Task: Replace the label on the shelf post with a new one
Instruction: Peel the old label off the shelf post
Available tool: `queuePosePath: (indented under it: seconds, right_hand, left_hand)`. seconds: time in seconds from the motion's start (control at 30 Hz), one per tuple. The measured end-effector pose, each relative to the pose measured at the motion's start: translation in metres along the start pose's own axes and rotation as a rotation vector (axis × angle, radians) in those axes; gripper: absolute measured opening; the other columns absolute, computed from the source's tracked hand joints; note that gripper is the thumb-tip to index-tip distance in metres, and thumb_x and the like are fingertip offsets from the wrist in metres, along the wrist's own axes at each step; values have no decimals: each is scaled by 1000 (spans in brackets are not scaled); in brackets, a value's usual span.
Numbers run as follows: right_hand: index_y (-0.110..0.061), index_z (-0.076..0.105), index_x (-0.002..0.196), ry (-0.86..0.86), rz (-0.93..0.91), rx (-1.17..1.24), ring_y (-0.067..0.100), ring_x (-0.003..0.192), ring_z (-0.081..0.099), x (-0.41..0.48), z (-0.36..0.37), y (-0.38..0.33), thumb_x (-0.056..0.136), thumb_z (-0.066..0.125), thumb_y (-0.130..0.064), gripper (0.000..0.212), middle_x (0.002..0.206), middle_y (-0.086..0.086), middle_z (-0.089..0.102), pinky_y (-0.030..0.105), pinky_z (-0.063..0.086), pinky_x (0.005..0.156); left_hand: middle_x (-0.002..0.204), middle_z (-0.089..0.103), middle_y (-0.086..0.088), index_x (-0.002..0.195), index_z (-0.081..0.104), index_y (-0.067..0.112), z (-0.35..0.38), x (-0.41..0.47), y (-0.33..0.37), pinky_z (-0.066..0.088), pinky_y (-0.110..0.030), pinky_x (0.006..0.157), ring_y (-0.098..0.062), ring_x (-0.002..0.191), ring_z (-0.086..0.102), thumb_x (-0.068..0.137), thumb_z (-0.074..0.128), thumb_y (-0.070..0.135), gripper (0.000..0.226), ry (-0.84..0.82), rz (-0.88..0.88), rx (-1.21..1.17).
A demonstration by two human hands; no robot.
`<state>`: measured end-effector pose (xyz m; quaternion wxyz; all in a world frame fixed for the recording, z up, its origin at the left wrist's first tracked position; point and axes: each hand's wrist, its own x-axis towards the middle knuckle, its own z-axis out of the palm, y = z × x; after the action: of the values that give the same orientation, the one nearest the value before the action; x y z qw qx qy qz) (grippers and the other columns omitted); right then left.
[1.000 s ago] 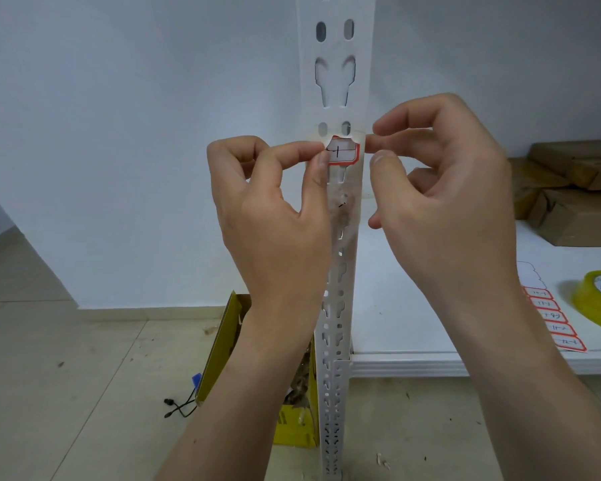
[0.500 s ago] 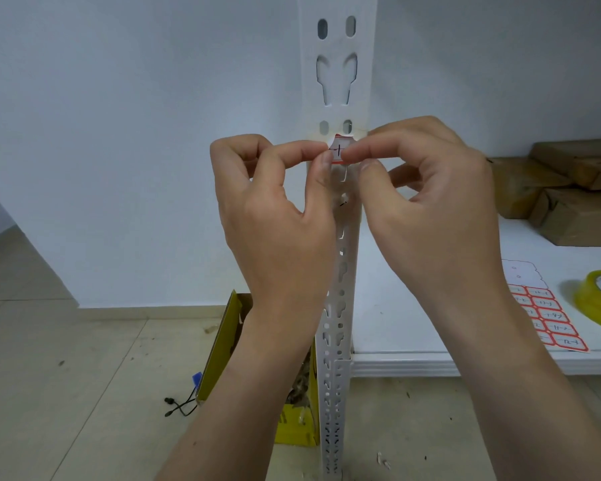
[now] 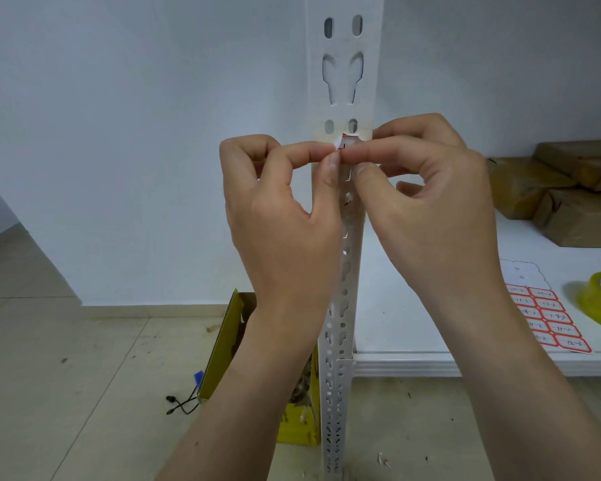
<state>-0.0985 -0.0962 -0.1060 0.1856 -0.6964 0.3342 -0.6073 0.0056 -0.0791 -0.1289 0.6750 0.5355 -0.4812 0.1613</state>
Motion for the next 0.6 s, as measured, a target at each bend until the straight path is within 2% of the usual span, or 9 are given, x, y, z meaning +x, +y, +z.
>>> queuePosePath:
  seconds: [0.3,0.6]
  right_hand:
    - [-35,79,95,2,-8,0,8,93,66,1,-2,1,94,70,-29,11,103,-15,62,12,45,69]
    - [-34,79,95,0,-16,0,6,91,66,0,-2,1,93,68,-26,14,102,-16,62,9,45,69]
  left_hand:
    - [102,46,0,100,75,14,0,-1,1,40,-8,79,-16,96,54,94,71,25,13,-8,3,-3]
    - [103,47,1,100,74,15,0,-1,3,38,-4,79,-14,97,55,94,71,26,13,-19,-19,-9]
